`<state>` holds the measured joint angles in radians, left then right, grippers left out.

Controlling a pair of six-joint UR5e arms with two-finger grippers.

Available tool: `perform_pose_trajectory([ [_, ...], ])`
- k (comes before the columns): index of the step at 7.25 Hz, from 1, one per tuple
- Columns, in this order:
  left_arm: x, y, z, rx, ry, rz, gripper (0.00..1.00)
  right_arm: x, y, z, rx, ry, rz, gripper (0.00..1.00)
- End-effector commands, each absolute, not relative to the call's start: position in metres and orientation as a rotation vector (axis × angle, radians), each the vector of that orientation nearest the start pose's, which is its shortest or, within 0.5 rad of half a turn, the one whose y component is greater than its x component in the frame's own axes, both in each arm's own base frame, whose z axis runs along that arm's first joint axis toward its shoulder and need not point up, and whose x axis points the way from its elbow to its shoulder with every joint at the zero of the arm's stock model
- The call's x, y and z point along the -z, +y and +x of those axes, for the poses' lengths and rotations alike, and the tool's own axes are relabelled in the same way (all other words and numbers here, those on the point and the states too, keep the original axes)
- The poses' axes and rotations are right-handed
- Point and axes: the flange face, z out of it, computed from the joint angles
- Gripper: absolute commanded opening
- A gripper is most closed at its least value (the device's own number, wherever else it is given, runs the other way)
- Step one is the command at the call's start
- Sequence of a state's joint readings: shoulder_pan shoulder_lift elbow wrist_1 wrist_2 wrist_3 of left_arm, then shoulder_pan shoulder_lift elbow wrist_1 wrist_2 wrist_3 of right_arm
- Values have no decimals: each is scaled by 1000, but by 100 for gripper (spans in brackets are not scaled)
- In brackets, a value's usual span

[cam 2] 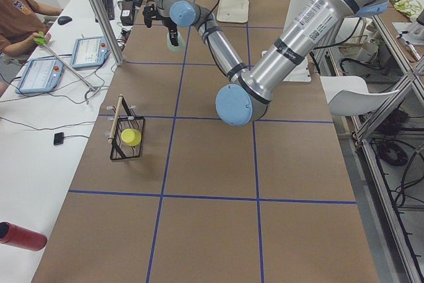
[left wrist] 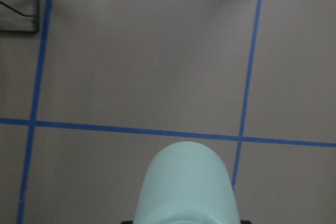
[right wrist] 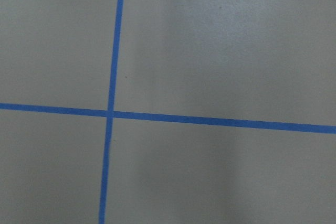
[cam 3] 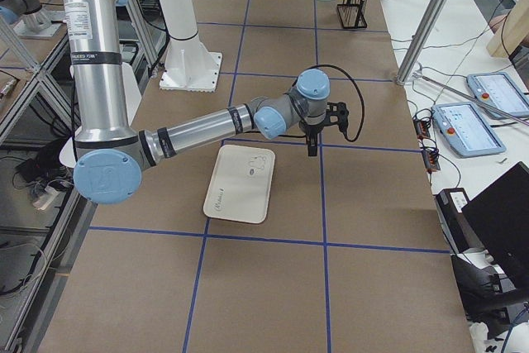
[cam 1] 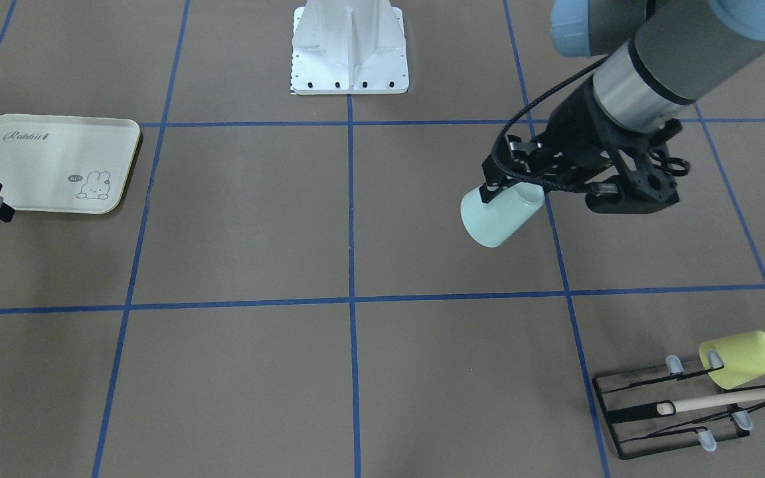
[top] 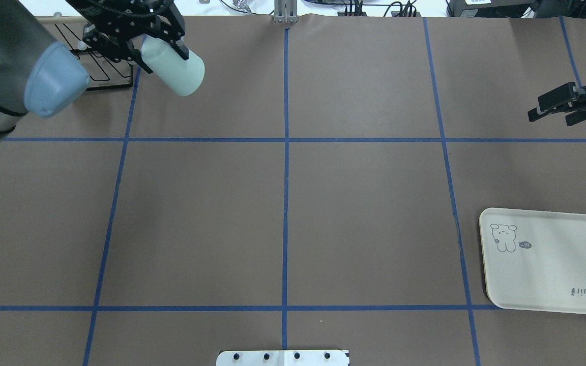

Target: Left arm grabs green cup and hands to right arm on tray

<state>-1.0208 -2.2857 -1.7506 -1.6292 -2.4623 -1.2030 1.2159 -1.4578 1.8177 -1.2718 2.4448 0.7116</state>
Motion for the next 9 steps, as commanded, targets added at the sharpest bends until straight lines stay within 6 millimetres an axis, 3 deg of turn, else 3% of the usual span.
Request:
perform_pose_trajectory([
  [1,-137,-523,313,205,1444,-115,0,-401,-516,-146,-44,-1180,88,100],
  [2,-151,-512,320,199,1512,-133,0,-383,-506,-162,-27,-1234,106,100],
  [3,-152,-502,334,193,1551,-157,0,-374,-501,-177,-42,-1275,89,100],
  [7,-124,-434,382,355,1944,-208,0,-332,-458,-222,6,-1498,142,99],
  [8,-125,-424,377,357,2013,-268,0,-327,-441,-242,17,-1590,195,99],
  [9,-136,-418,369,351,2078,-333,0,-320,-423,-257,-51,-1687,125,99],
])
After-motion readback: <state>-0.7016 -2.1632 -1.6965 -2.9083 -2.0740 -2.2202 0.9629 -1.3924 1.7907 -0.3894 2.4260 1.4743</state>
